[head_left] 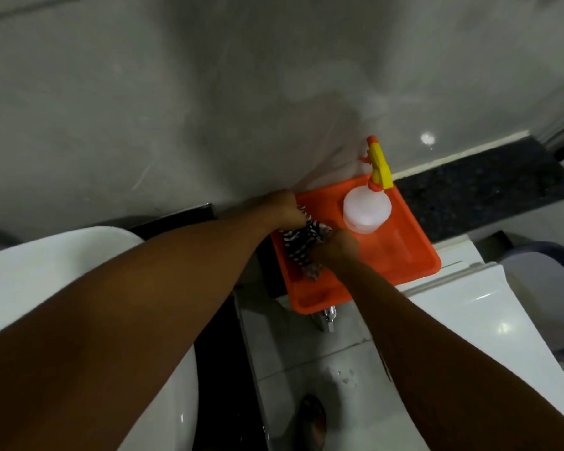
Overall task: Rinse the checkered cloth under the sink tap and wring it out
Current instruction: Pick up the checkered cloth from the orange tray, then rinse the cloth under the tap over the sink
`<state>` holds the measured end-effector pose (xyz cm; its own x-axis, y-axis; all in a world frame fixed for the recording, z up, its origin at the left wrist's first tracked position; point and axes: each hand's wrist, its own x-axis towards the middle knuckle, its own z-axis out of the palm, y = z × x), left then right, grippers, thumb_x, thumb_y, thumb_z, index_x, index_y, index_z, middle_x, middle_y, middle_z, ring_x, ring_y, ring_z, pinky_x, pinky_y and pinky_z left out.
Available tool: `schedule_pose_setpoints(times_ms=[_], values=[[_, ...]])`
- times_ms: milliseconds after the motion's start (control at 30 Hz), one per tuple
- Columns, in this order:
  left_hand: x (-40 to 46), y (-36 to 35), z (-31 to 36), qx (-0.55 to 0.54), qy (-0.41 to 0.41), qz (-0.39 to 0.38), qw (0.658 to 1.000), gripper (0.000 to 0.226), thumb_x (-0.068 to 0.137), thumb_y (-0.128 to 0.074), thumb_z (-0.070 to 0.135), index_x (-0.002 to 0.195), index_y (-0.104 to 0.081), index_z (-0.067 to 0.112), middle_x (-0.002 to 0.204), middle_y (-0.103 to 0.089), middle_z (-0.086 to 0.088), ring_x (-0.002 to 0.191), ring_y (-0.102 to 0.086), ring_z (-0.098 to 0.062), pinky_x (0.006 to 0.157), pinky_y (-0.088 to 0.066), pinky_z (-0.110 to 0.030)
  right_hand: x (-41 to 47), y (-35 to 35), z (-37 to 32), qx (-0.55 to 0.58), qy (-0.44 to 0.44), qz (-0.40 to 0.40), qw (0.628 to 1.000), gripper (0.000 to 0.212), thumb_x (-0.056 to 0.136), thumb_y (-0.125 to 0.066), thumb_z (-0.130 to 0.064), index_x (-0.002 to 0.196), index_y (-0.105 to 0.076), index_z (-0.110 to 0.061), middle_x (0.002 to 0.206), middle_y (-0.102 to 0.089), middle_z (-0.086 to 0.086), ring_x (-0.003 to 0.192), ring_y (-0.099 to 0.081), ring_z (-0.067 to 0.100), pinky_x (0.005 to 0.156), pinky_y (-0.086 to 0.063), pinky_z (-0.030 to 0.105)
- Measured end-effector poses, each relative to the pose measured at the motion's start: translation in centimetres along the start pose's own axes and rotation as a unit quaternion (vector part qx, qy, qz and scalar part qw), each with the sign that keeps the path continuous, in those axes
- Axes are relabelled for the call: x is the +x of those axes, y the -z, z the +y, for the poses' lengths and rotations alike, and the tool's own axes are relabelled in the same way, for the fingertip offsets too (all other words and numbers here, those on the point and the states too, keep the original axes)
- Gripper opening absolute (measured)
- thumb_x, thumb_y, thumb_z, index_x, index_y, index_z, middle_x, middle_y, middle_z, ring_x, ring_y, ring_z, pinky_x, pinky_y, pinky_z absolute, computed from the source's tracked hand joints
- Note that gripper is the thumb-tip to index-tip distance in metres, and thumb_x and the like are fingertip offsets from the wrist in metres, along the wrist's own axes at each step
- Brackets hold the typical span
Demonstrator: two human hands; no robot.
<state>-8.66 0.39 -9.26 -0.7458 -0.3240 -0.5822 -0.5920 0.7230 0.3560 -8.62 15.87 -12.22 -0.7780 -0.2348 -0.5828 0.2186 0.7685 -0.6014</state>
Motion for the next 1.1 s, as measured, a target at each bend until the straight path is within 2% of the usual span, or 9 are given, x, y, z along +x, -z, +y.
schedule_pose_setpoints(times_ms=[200, 267, 367, 500, 633, 800, 900, 1000, 1100], values=[[-6.7, 6.7, -1.7, -0.331, 0.003, 0.027, 0.943, 0.01, 0.074, -0.068, 0.005, 0.084, -0.066, 0.004, 0.077, -0.066, -0.014, 0.065, -0.064, -0.024, 0.049, -0.049, -0.024, -5.3, 5.5, -5.8, 0.051, 0.099, -0.022, 0.993, 0.038, 0.074, -0.076, 0.004, 0.111, -0.07, -0.003, 0.106, -0.074, 0.013, 0.085, -0.064, 0.014, 0.071, -0.053, 0.022], [-10.5, 9.8, -2.7, -0.384, -0.017, 0.033, 0.923, 0.024, 0.073, -0.074, 0.005, 0.096, -0.067, 0.002, 0.084, -0.07, -0.012, 0.078, -0.068, -0.025, 0.054, -0.052, -0.026, -8.3, 7.1, -9.1, 0.08, 0.136, -0.046, 0.986, 0.039, 0.074, -0.073, 0.009, 0.108, -0.069, -0.009, 0.099, -0.075, 0.01, 0.075, -0.068, 0.012, 0.062, -0.056, 0.021], [-16.6, 15.3, -4.8, -0.439, -0.053, 0.04, 0.896, 0.041, 0.065, -0.085, 0.009, 0.102, -0.069, 0.002, 0.1, -0.074, -0.015, 0.087, -0.074, -0.024, 0.064, -0.06, -0.03, -13.5, 8.7, -14.9, 0.075, 0.207, -0.08, 0.972, 0.024, 0.077, -0.07, 0.01, 0.095, -0.068, -0.005, 0.101, -0.073, 0.025, 0.089, -0.069, 0.031, 0.081, -0.057, 0.043], [-25.5, 22.1, -9.5, -0.472, -0.086, 0.098, 0.872, 0.047, 0.062, -0.089, 0.011, 0.102, -0.067, 0.004, 0.107, -0.074, -0.018, 0.096, -0.074, -0.03, 0.085, -0.062, -0.044, -20.8, 8.3, -22.9, 0.082, 0.289, -0.12, 0.946, 0.036, 0.08, -0.066, 0.014, 0.115, -0.064, 0.005, 0.108, -0.071, 0.029, 0.094, -0.065, 0.027, 0.089, -0.053, 0.044], [-33.5, 27.8, -16.2, -0.462, -0.098, 0.127, 0.872, 0.039, 0.065, -0.087, 0.01, 0.099, -0.07, 0.0, 0.106, -0.075, -0.023, 0.098, -0.073, -0.034, 0.089, -0.06, -0.048, -26.9, 5.1, -29.7, 0.087, 0.314, -0.202, 0.924, 0.033, 0.082, -0.068, 0.009, 0.11, -0.069, -0.008, 0.094, -0.076, 0.01, 0.086, -0.071, 0.025, 0.084, -0.056, 0.042], [-39.0, 31.2, -24.0, -0.472, -0.067, 0.247, 0.844, 0.023, 0.068, -0.086, 0.01, 0.085, -0.072, 0.003, 0.088, -0.077, -0.015, 0.081, -0.077, -0.026, 0.067, -0.063, -0.034, -30.7, -1.6, -36.1, 0.115, 0.324, -0.121, 0.931, 0.041, 0.072, -0.086, -0.013, 0.109, -0.067, -0.01, 0.106, -0.074, 0.018, 0.097, -0.072, 0.034, 0.087, -0.06, 0.051], [-39.5, 31.2, -26.9, -0.464, -0.031, 0.311, 0.829, 0.027, 0.069, -0.086, 0.013, 0.09, -0.073, 0.003, 0.095, -0.077, -0.016, 0.09, -0.075, -0.03, 0.078, -0.063, -0.04, -31.4, -5.3, -38.7, 0.129, 0.335, -0.08, 0.93, 0.048, 0.067, -0.09, -0.016, 0.106, -0.062, -0.013, 0.108, -0.07, 0.013, 0.098, -0.07, 0.029, 0.085, -0.062, 0.045], [-38.9, 30.0, -27.9, -0.321, 0.048, 0.418, 0.848, 0.04, 0.073, -0.084, 0.026, 0.098, -0.069, -0.001, 0.1, -0.074, -0.018, 0.093, -0.07, -0.027, 0.076, -0.06, -0.037, -30.4, -8.3, -39.7, 0.134, 0.342, -0.045, 0.929, 0.043, 0.066, -0.09, -0.018, 0.094, -0.057, -0.019, 0.103, -0.068, 0.01, 0.094, -0.068, 0.026, 0.082, -0.06, 0.038], [-38.2, 28.0, -26.9, -0.177, 0.086, 0.529, 0.825, 0.057, 0.074, -0.076, 0.047, 0.109, -0.06, 0.005, 0.11, -0.067, -0.015, 0.099, -0.064, -0.03, 0.078, -0.054, -0.039, -29.3, -10.3, -39.8, 0.136, 0.342, -0.015, 0.93, 0.035, 0.068, -0.088, -0.015, 0.085, -0.058, -0.021, 0.093, -0.069, 0.007, 0.087, -0.067, 0.022, 0.077, -0.057, 0.032]])
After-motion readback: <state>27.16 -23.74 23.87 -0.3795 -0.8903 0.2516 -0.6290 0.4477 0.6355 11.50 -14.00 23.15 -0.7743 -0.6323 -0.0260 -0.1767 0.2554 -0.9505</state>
